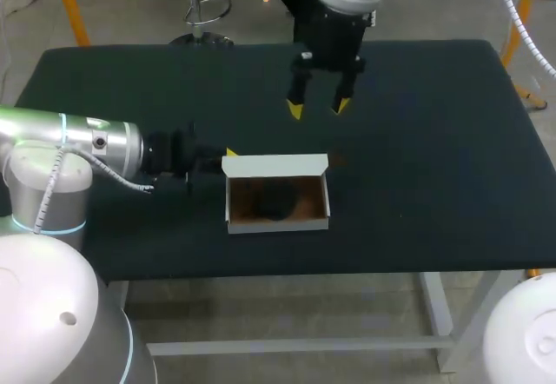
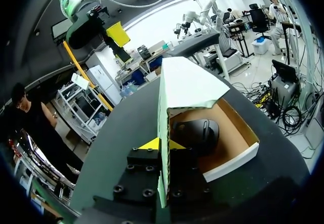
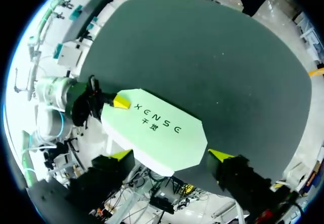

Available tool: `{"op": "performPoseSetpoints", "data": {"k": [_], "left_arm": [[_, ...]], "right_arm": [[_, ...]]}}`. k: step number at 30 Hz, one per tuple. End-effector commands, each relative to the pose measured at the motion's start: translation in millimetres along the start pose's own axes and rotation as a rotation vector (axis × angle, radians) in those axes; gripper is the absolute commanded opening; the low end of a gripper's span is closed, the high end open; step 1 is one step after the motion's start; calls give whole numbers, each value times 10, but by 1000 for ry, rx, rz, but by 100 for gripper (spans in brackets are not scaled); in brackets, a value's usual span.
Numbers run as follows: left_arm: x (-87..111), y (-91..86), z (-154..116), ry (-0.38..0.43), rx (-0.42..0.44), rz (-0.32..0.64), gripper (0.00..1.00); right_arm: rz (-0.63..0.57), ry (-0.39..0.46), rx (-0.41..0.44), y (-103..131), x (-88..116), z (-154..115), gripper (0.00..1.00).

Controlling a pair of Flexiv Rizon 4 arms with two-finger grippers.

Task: Assemble the packaging by folding the flat box into shape, placing the metal phone stand inside, and closing the box properly

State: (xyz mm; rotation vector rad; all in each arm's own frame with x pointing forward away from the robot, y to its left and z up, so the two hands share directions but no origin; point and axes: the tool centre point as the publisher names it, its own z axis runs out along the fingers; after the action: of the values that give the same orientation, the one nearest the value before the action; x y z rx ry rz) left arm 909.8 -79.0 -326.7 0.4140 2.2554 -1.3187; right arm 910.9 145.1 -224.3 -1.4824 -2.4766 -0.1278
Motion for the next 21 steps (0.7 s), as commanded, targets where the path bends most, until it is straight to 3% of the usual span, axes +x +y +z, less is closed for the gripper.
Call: {"op": "performPoseSetpoints", "data": {"k": [1,6,8,14,21], "left_arm": [[31,21,-5,1,14,12,0],[46,4,-7,-2,24,41,0],[54,1,-11,-6,26,48,0],[83,12,-19,-12,31,68,0],[110,12,-14,-24,36,76,0]], "right_arm": [[0,-1,-13,-36,0,5,100],[0,-1,-13,-36,0,5,100],[58,-2,51,11,-5,51,100],[294,-20,135,-30,-68,159,100],[490,53,151,-182,-198,228,100]]}}
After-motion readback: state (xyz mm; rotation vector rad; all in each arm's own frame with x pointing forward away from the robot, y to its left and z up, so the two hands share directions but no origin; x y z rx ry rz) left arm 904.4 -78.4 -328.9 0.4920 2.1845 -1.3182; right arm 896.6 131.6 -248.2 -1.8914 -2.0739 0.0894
